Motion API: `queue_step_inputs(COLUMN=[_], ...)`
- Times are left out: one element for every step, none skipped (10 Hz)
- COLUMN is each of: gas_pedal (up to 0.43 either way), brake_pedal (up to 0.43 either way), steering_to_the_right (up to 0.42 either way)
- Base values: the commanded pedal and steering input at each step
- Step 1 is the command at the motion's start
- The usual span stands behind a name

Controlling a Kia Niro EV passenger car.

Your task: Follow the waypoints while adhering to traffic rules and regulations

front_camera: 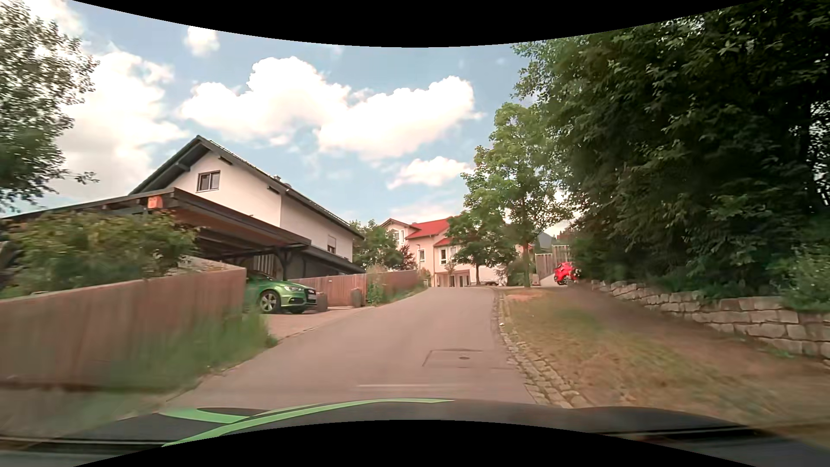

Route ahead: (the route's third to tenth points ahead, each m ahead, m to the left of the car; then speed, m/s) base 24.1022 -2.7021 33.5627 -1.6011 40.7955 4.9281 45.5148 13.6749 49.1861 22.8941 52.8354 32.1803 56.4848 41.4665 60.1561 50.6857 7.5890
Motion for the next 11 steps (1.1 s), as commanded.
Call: queue_step_inputs(gas_pedal=[0.22, 0.22, 0.22, 0.22, 0.22, 0.22, 0.22, 0.22, 0.22, 0.22, 0.22], brake_pedal=[0.0, 0.0, 0.0, 0.0, 0.0, 0.0, 0.0, 0.0, 0.0, 0.0, 0.0], steering_to_the_right=[0.09, 0.087, 0.086, 0.086, 0.081, 0.077, 0.074, 0.071, 0.07, 0.069, 0.064])
